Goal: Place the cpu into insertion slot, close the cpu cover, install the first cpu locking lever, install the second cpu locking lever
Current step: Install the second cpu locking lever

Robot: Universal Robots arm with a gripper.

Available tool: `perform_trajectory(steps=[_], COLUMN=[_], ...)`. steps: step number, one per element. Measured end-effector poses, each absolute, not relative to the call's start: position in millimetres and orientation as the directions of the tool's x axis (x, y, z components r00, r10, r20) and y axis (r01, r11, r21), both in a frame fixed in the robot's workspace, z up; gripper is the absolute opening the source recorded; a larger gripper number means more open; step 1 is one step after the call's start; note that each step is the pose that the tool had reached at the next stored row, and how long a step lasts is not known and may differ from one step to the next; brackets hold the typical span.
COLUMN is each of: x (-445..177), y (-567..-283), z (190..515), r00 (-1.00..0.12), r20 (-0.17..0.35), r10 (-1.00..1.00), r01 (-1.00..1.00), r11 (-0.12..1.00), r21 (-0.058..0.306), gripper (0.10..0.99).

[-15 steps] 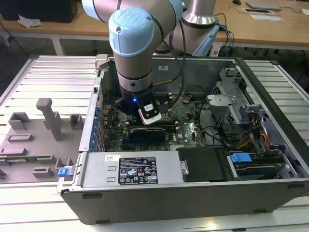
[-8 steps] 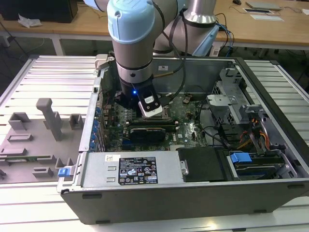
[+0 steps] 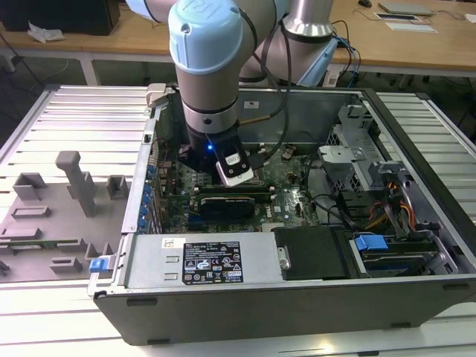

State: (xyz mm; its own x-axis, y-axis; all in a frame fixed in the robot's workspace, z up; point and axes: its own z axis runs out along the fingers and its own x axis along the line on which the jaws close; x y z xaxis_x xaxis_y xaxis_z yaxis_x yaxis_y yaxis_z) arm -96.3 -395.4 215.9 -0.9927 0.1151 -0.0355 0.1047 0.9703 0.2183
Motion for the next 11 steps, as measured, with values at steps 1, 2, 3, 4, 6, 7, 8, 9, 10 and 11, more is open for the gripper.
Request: perform_trajectory(steps=[1,2,3,4,6,7,8,9,10,11], x=[-96.3,-96.3,-96.2,-96.2,-96.2,-96.2,-96.2,-96.2,-96.3,-96.4], y=[-395.4,-395.4,-395.4,-395.2,-394.3,-393.8,-393.4,-392.9,-392.2,-392.0], z=[212.8,211.0,209.2,207.5,205.4,204.8,204.2,203.1,201.7,200.9], r00=[-0.993,-0.993,-0.993,-0.993,-0.993,-0.993,-0.993,-0.993,-0.993,-0.993], r20=[-0.036,-0.036,-0.036,-0.035,-0.035,-0.035,-0.035,-0.035,-0.035,-0.035], r10=[0.115,0.115,0.115,0.115,0.115,0.115,0.115,0.115,0.115,0.114], r01=[0.105,0.105,0.105,0.104,0.104,0.104,0.104,0.104,0.104,0.104], r11=[0.97,0.97,0.97,0.97,0.97,0.97,0.969,0.969,0.969,0.97], r21=[0.218,0.219,0.22,0.221,0.221,0.222,0.222,0.222,0.222,0.222], gripper=[0.106,0.106,0.106,0.106,0.106,0.106,0.106,0.106,0.106,0.106])
